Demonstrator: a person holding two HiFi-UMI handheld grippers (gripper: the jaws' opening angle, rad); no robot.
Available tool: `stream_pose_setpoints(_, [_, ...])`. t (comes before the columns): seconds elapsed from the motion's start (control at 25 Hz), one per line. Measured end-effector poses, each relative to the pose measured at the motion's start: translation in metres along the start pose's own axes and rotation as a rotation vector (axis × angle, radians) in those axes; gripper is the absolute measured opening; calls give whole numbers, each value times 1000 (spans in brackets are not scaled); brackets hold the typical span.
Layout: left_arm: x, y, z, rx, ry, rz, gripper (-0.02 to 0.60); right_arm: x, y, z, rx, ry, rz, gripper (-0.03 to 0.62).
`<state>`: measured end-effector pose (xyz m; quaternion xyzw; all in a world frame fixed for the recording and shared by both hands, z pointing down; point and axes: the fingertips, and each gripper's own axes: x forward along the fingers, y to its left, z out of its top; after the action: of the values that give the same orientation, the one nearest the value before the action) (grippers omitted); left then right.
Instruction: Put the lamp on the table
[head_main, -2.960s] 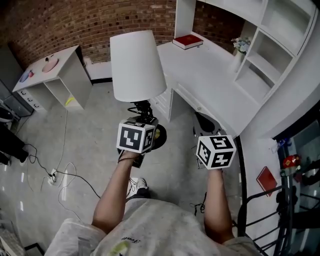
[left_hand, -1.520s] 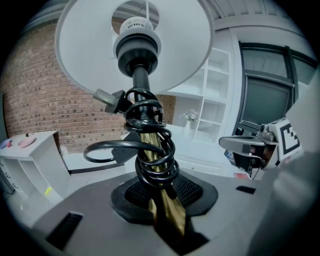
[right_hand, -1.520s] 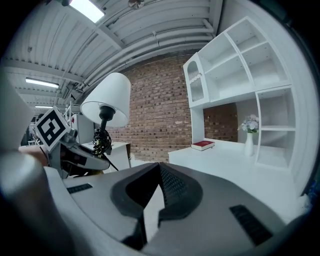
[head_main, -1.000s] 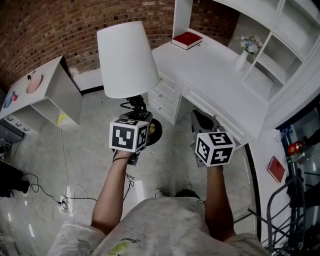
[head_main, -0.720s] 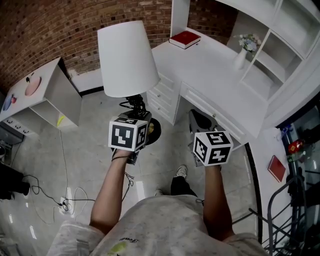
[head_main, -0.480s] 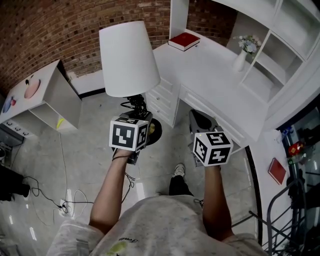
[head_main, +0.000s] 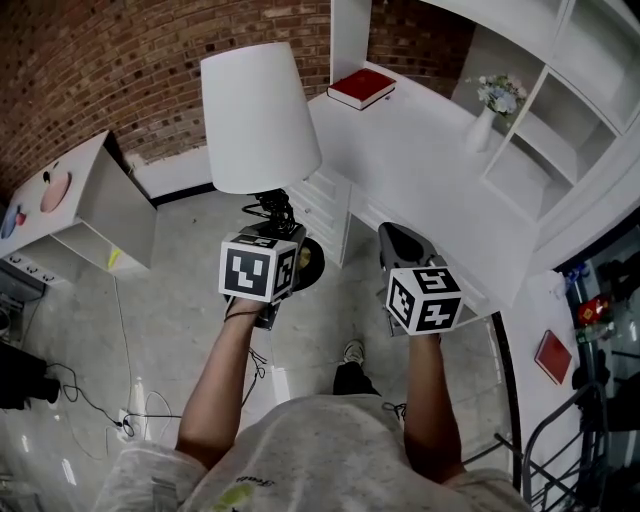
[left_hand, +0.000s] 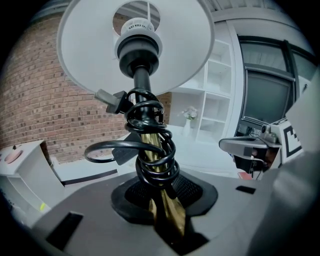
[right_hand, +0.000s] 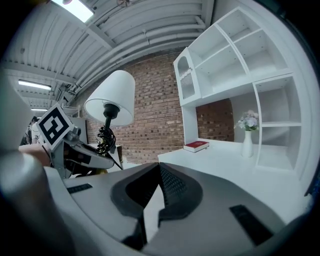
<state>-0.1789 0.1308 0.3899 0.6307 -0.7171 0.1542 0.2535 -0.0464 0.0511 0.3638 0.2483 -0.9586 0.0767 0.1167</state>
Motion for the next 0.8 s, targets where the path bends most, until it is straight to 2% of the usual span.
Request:
stream_pose_setpoints(0.4, [72, -9, 46, 6, 19, -6, 107, 44, -71, 16, 6, 13, -4, 3])
stream_pose_setpoints(0.8, [129, -21, 77, 8, 45, -8, 106, 78, -128, 26, 18, 30, 7, 3])
